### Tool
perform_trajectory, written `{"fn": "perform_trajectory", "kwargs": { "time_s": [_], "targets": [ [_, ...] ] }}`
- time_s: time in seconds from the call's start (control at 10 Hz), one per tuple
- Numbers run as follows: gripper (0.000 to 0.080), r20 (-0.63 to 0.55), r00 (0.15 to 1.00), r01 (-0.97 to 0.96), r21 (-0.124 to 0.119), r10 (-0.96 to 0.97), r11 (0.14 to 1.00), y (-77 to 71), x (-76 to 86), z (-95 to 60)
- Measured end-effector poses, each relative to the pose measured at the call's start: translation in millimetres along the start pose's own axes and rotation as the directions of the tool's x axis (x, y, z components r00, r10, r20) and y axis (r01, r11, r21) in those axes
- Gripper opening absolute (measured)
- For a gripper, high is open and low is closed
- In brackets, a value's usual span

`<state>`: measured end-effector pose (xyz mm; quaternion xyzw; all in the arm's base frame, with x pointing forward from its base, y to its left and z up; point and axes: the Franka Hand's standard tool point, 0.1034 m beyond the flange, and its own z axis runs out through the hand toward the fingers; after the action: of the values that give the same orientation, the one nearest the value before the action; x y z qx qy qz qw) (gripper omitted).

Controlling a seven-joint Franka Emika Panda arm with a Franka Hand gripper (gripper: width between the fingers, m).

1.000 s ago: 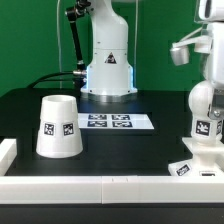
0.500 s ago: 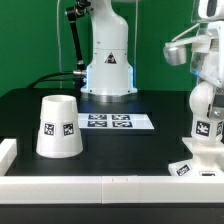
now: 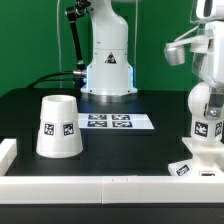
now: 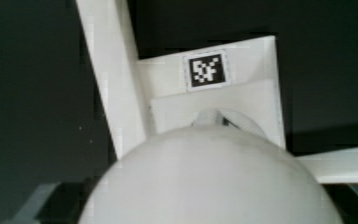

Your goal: Assemble lamp

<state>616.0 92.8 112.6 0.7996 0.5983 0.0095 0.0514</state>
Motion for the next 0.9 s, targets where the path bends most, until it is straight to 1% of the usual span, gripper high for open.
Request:
{"fn": "perform_trajectory", "kwargs": {
  "time_s": [0.1,0.3,0.4,0.6,0.8,0.9],
  "targets": [
    [0.0574,-0.011,0.991,-0.132,-0.012,0.132,0.991,-1.8,-1.6,0.1],
    [0.0576,-0.028,0.938,-0.347,-0.017,0.346,0.938,-2.7,-0.6,0.5],
    [0.0576,-0.047,0.895,-0.445,-0.024,0.444,0.895,-2.1,1.7,1.0],
    [0.0576,-0.057,0.782,-0.622,-0.008,0.621,0.783,-1.6,3.0,1.0],
    [0.0576,-0.057,0.722,-0.691,-0.003,0.689,0.723,-1.6,3.0,1.1],
    [0.0576,-0.057,0.658,-0.752,0.003,0.750,0.660,-1.7,3.1,1.2]
  ]
}}
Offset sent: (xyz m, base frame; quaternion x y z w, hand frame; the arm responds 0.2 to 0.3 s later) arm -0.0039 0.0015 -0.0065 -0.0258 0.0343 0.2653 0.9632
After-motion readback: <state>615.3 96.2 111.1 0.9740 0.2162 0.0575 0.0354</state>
